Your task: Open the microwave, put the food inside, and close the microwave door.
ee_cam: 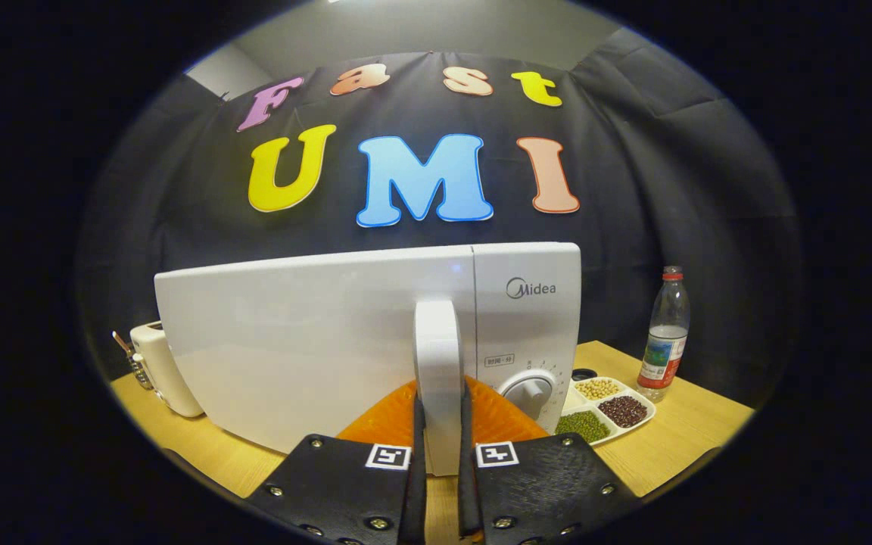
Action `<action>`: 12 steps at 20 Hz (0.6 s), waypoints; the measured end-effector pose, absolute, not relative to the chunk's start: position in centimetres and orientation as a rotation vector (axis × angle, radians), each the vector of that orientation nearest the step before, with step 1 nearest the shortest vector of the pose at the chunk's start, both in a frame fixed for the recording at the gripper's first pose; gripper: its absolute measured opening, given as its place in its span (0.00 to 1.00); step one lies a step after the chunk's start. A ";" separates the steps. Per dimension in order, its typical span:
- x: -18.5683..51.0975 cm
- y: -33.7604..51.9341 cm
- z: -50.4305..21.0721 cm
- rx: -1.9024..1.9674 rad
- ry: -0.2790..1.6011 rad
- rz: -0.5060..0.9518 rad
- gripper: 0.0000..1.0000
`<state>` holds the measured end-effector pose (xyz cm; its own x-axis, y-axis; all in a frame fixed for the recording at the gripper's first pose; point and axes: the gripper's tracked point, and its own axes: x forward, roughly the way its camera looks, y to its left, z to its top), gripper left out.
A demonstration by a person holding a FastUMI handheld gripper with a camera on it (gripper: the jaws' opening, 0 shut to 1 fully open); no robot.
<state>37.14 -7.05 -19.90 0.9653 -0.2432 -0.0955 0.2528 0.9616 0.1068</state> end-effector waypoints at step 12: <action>35.1 -6.3 -19.8 0.113 0.081 -0.268 0.11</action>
